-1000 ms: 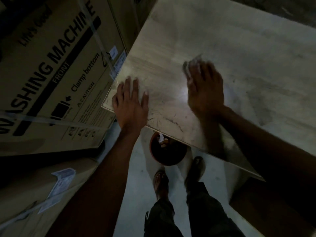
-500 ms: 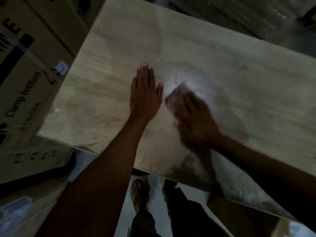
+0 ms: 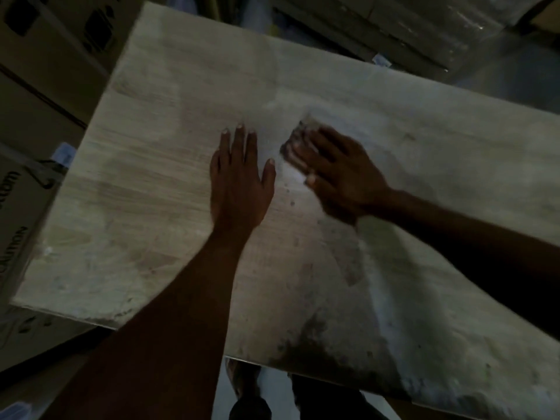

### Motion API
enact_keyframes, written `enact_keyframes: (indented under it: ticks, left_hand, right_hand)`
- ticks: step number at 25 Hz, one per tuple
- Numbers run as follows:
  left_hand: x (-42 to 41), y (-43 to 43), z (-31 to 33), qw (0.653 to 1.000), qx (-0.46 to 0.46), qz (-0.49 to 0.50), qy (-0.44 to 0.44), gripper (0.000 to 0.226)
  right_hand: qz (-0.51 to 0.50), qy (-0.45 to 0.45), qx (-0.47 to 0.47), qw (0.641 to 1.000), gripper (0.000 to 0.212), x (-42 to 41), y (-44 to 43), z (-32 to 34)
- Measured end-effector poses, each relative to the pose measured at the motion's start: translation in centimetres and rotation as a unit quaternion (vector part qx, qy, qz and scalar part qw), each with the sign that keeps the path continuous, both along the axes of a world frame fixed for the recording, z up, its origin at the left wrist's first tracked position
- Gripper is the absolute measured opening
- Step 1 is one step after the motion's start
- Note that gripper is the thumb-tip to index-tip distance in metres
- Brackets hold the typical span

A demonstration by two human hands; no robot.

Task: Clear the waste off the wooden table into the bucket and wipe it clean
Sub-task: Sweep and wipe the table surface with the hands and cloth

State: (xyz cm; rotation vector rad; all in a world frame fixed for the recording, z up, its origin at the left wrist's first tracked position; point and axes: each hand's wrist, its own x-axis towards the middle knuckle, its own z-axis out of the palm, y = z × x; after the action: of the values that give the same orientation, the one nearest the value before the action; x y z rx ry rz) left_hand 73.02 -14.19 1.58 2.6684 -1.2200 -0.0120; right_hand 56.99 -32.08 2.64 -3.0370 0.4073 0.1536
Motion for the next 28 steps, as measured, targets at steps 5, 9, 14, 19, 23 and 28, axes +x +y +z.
enact_keyframes:
  ticks: [5,9,14,19,23,28]
  left_hand:
    - [0.3,-0.2,-0.1,1.000,-0.008,0.002,0.022,0.061]
    - [0.8,0.1,0.2,0.997,-0.080,-0.022,0.009,0.042]
    - [0.1,0.2,0.2,0.996,-0.076,-0.035,-0.029,0.045]
    - [-6.1,0.7,0.3,0.980,0.004,-0.196,-0.018,0.059]
    - [-10.0,0.6,0.2,0.977,-0.006,-0.213,0.004,0.058]
    - [-9.4,0.7,-0.6,0.978,-0.072,-0.189,0.042,0.049]
  right_hand:
    - [-0.339,-0.089,0.143,0.926,0.052,14.0,-9.7,0.6]
    - [-0.618,-0.296,0.278,0.673,0.055,16.5,-16.2,-2.5]
    - [-0.194,-0.098,-0.062,0.974,0.058,-0.4,-4.1,2.0]
    - [-0.068,-0.079,-0.079,0.991,0.054,-10.3,-7.0,-0.3]
    - [-0.416,-0.073,-0.004,0.907,0.085,-10.5,-10.6,2.2]
    - [-0.017,-0.094,0.032,0.995,0.054,-14.9,9.1,-0.1]
